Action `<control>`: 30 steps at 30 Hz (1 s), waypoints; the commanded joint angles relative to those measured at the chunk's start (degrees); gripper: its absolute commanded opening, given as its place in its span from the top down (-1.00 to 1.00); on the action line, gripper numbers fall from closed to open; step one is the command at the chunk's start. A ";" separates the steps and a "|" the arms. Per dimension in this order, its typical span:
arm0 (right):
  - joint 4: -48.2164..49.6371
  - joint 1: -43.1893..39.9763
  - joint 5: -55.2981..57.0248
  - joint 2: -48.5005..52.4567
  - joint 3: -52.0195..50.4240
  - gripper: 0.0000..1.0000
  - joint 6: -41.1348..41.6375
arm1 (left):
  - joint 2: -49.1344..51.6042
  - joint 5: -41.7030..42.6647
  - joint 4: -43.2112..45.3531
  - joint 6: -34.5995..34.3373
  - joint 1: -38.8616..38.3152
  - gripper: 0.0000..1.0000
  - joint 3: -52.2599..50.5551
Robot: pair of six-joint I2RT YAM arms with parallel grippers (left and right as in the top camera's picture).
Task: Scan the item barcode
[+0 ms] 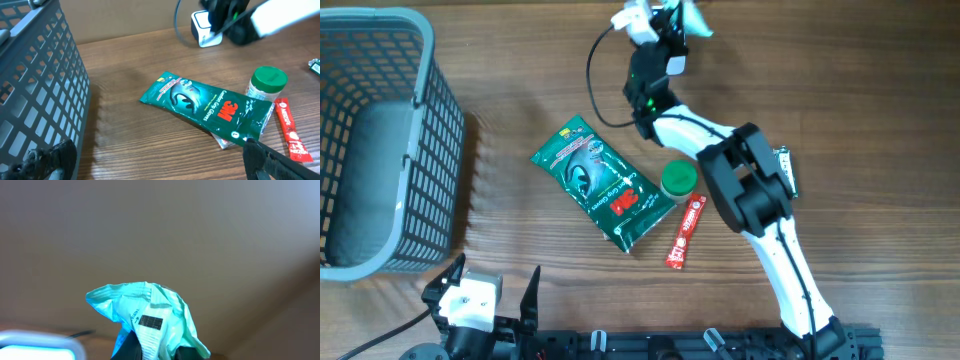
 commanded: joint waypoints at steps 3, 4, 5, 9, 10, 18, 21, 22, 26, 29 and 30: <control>1.03 -11.69 19.85 -12.41 1.55 0.91 -8.41 | -0.11 0.68 0.13 -0.15 -0.26 -1.00 -0.04; 1.07 -15.19 22.84 -12.57 1.53 0.92 -10.16 | -0.11 0.68 0.13 -0.15 -0.26 -1.00 -0.04; 0.96 -19.17 25.99 -12.55 1.46 0.91 -11.58 | -0.11 0.68 0.13 -0.15 -0.26 -1.00 -0.04; -5.40 -34.29 29.55 -12.31 -3.10 0.91 -9.44 | -0.11 0.68 0.13 -0.15 -0.26 -1.00 -0.04; -9.40 -38.47 29.55 -12.31 -5.18 0.91 -4.59 | -0.11 0.68 0.13 -0.17 -0.26 -1.00 -0.04; -33.51 -57.24 22.95 -12.31 -15.13 0.91 22.97 | -0.11 0.68 0.13 -0.15 -0.26 -1.00 -0.04; -41.92 -59.41 18.05 -12.31 -15.13 0.17 29.92 | -0.11 0.68 0.13 -0.17 -0.26 -1.00 -0.04; -45.51 -59.43 15.21 -12.31 -15.13 -0.25 31.61 | -0.11 0.68 0.13 -0.15 -0.26 -1.00 -0.04; -58.27 -59.04 2.19 -12.37 -15.04 -1.00 37.94 | -0.11 0.68 0.13 -0.15 -0.26 -1.00 -0.04; -68.94 -58.99 -10.56 -13.84 -13.46 -0.99 45.59 | -0.11 0.68 0.13 -0.15 -0.26 -1.00 -0.04; -72.87 -58.99 -17.46 -14.97 -12.00 -1.00 48.00 | -0.11 0.68 0.13 -0.15 -0.26 -1.00 -0.04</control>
